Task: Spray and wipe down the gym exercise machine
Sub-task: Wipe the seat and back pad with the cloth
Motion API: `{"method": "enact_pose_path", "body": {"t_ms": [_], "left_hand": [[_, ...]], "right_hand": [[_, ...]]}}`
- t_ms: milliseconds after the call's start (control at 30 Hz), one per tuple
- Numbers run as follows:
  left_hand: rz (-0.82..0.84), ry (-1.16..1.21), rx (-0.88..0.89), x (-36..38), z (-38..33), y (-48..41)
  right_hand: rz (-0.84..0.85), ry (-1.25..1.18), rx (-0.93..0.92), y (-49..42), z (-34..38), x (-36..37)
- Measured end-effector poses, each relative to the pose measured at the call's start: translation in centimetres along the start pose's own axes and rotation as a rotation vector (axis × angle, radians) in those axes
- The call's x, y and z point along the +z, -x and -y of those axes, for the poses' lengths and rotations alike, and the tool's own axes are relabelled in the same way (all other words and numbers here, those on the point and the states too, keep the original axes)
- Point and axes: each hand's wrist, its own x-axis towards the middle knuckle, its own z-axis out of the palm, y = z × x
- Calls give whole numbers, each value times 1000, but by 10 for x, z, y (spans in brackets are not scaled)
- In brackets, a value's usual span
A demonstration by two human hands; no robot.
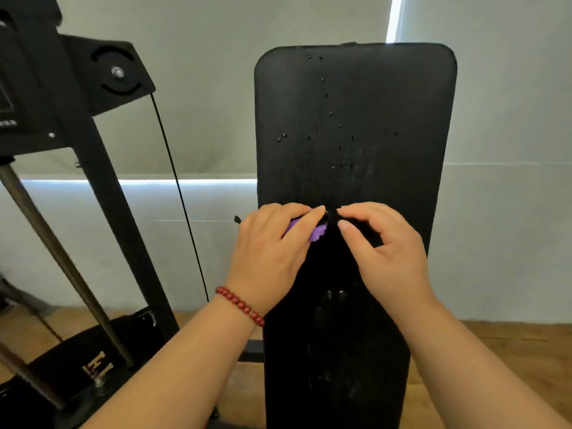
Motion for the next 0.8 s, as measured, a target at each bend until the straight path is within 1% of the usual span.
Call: {"method": "enact_pose_path", "body": {"t_ms": [133,267,367,533,800], "left_hand": [[-103,33,44,11,25,-40],[-163,48,27,21,42,-68],[-190,93,-5,28,50,-79],[-218,158,-19,35,51,-85],[-246,107,45,43,53,-82]], "right_hand": [[-137,23,-120,-47,-3,11],[-260,136,-219,-81,-6,17],[-346,227,-244,-91,-13,22],[-389,409,-330,-94,-24,30],[-393,449,-351,-96,-30,33]]}}
